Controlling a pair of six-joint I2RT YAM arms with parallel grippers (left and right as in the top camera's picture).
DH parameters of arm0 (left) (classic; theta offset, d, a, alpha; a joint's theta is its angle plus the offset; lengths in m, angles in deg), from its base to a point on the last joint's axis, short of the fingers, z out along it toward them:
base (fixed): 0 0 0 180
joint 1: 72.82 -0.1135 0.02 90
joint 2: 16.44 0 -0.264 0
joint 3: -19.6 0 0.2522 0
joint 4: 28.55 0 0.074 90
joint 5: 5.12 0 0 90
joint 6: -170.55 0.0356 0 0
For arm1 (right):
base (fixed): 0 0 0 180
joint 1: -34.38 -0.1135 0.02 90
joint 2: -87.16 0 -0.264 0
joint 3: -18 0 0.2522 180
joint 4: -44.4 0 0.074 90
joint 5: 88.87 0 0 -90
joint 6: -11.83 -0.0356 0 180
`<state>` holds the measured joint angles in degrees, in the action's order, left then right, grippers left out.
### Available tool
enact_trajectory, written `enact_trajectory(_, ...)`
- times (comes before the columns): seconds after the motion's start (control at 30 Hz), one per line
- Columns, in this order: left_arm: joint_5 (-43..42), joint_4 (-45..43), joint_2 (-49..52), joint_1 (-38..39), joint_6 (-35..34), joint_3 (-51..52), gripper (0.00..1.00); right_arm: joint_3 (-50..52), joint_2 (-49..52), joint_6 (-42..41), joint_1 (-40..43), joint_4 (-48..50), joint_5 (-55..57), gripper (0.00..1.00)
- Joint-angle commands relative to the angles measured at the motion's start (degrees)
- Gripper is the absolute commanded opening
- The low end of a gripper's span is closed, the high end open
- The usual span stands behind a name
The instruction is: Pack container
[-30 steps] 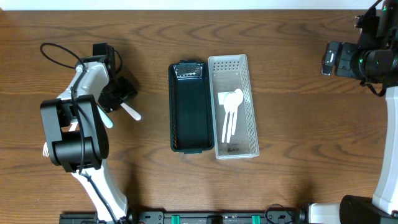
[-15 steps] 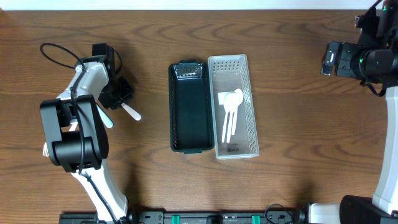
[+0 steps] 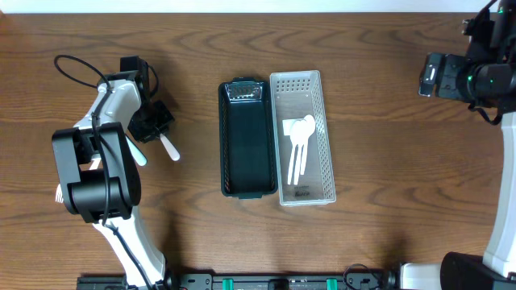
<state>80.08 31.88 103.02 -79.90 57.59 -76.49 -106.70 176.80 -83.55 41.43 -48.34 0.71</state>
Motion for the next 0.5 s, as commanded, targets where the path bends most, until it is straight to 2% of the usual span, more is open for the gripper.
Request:
enact_trajectory(0.0, -0.59, 1.03, -3.08, 0.39, 2.54, -1.14, 0.06, 0.04, 0.02, 0.63, 1.53, 0.31, 0.39, 0.97)
enact_trajectory(0.23, -0.59, 5.05, -17.22, 6.03, 4.15, -1.18, 0.06, 0.04, 0.02, -1.27, 5.07, 0.42, 0.33, 0.97)
enact_trajectory(0.47, -0.59, 7.17, -30.05, 19.8, 4.44, -1.18, 0.06, 0.04, 0.04, -1.18, 6.69, 0.37, 0.22, 0.99)
